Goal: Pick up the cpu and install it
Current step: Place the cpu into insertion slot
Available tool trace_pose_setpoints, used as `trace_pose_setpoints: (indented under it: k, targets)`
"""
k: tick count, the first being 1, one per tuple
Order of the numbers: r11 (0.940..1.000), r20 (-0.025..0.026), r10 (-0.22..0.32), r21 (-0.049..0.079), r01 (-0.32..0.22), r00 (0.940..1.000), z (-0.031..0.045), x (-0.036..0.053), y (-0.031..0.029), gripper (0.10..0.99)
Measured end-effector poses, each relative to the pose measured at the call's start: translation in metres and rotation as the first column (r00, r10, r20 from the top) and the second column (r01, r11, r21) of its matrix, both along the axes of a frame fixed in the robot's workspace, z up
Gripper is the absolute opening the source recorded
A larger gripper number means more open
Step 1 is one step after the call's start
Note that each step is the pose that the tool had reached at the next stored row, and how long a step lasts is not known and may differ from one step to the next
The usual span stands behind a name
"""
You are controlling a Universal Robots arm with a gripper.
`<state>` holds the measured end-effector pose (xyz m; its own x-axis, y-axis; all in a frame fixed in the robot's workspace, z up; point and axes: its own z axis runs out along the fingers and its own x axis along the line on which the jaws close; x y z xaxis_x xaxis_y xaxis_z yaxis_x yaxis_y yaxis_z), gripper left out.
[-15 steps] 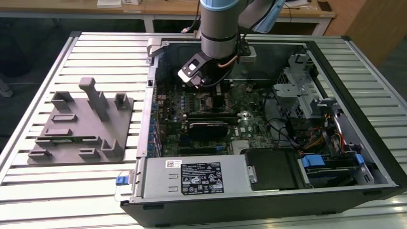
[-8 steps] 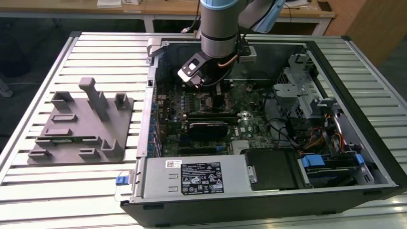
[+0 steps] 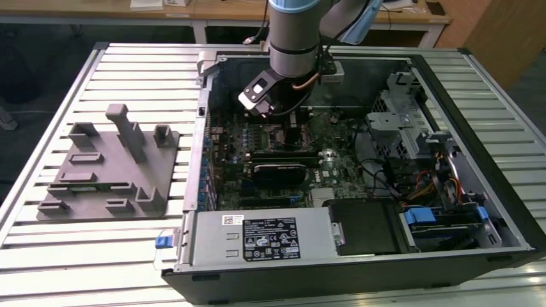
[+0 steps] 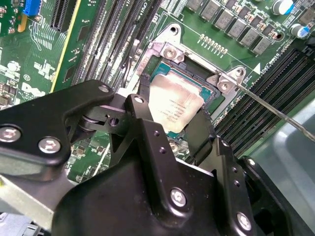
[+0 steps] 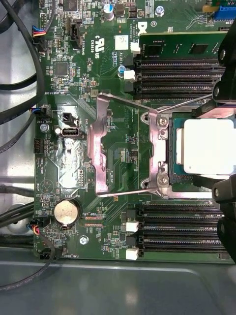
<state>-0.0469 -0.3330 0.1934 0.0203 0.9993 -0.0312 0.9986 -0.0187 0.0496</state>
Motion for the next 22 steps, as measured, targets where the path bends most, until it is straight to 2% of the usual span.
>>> trace_pose_setpoints:
  k: [8,14,22]
  targets:
    - [1.0,0.0002,0.01,0.001,-0.01,1.0,0.0012,0.0,0.0,0.533]
    - [0.9979,-0.0001,0.065,0.0,-0.065,0.9979,0.0008,0.0,0.0,0.533]
    - [0.9979,-0.0001,0.064,0.0,-0.064,0.9979,-0.0001,0.0,0.0,0.533]
